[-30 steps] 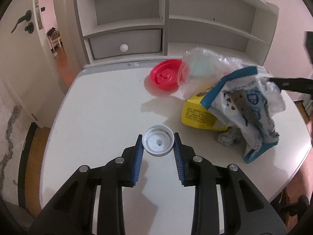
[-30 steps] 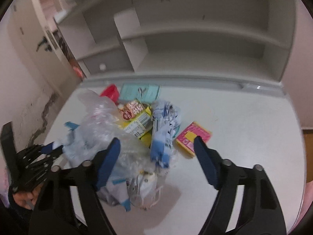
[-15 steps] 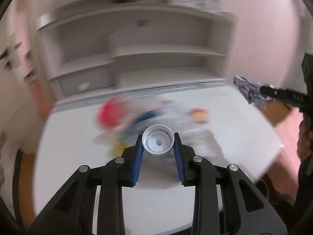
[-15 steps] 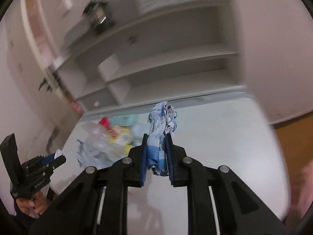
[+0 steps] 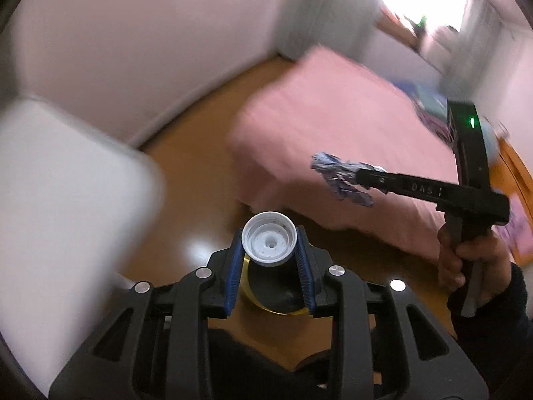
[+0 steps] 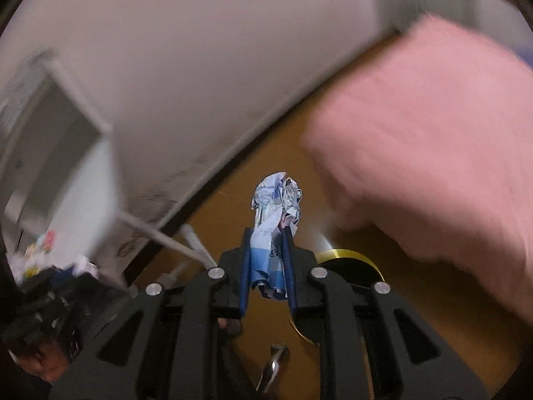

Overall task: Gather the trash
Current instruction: 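Carry both items to the black bin and open both tools to drop them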

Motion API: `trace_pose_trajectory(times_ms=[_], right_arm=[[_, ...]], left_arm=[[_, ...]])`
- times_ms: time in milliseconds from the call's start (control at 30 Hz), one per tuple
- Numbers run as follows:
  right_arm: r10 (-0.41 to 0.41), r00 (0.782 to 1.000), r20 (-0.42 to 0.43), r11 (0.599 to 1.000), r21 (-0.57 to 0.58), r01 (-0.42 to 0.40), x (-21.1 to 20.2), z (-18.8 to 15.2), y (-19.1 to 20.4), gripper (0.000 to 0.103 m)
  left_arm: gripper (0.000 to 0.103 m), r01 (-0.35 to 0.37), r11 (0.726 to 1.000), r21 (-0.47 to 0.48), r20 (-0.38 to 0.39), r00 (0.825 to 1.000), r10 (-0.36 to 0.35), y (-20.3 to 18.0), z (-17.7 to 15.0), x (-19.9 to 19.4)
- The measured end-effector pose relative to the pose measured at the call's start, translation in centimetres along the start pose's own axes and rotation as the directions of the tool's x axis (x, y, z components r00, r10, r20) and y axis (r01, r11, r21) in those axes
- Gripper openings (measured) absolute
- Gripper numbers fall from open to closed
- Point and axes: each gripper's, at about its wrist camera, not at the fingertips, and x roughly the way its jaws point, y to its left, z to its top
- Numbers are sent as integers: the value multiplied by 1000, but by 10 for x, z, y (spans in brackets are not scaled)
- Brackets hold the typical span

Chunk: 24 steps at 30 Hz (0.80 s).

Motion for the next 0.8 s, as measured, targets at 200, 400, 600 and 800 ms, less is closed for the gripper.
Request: trace_pose_trajectory(times_ms=[200,400,600,800], right_arm=[[-14,984,-177,989,140,39,58,-35,-78,17],[-15,973,-232,985,164,54,79,-45,-100,17],[-16,971,-237,986,157,54,89,-44,-100,23],[-54,983,-173,988,133,78,76,-38,-84,70]], left_arm=[[30,93,995,-32,-251,963,-98,-12,-18,143],[30,105,994,-12,-334,937,-103,-26,-30,197],[61,104,994,11,-331,939,-95,-28,-30,208],[67,73,997,33,-282,957,-61,-28,-14,177]])
